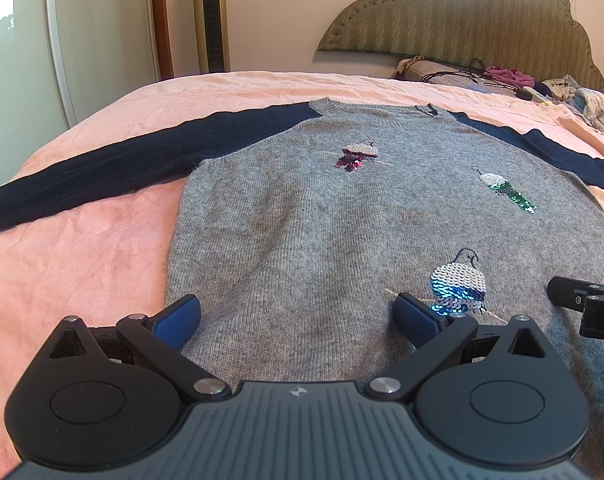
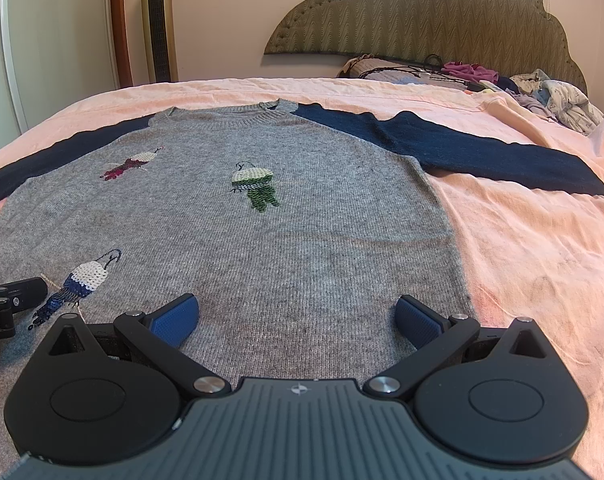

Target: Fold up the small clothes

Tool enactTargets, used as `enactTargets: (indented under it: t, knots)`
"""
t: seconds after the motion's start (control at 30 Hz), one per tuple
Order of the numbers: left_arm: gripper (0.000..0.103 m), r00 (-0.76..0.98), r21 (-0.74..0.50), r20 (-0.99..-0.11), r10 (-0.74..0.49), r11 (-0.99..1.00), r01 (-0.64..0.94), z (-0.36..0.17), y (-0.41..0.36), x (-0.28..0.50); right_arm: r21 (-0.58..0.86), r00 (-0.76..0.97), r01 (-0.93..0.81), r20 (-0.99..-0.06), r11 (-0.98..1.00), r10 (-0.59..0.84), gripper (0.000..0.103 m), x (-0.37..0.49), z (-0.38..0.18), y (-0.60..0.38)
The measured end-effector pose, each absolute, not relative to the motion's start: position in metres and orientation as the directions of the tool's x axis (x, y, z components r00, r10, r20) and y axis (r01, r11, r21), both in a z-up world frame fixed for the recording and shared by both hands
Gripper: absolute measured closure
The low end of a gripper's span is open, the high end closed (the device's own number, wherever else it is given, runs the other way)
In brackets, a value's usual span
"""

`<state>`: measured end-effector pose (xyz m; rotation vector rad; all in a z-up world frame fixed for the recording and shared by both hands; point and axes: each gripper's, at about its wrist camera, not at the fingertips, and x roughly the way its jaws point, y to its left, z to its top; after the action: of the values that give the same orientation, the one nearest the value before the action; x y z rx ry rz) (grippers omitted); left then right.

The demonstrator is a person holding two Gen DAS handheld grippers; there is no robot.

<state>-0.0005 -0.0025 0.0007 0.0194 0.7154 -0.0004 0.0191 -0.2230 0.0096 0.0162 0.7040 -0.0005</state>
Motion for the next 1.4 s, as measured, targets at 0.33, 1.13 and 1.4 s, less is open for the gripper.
enactTargets:
  t: [0.33, 1.13, 1.4]
  knots:
    - [0.0, 0.755, 0.018, -0.656, 0.007, 1.0, 0.007, 0.001, -0.003, -0.001, 0.015, 0.762, 0.006, -0.647, 1.0, 0.005, 0.0, 0.019, 0.01, -0.223]
    - [0.0, 0.755, 0.018, -0.655, 0.007, 1.0, 0.007, 0.001, -0.003, -0.001, 0.012, 0.761, 0.004, -0.649, 1.0, 0.005, 0.0, 0.02, 0.009, -0.223]
    - [0.0, 0.755, 0.019, -0.655, 0.007, 1.0, 0.007, 0.001, -0.002, -0.001, 0.238, 0.787, -0.015, -0.596, 0.971, 0.159, 0.0, 0.023, 0.036, -0.271]
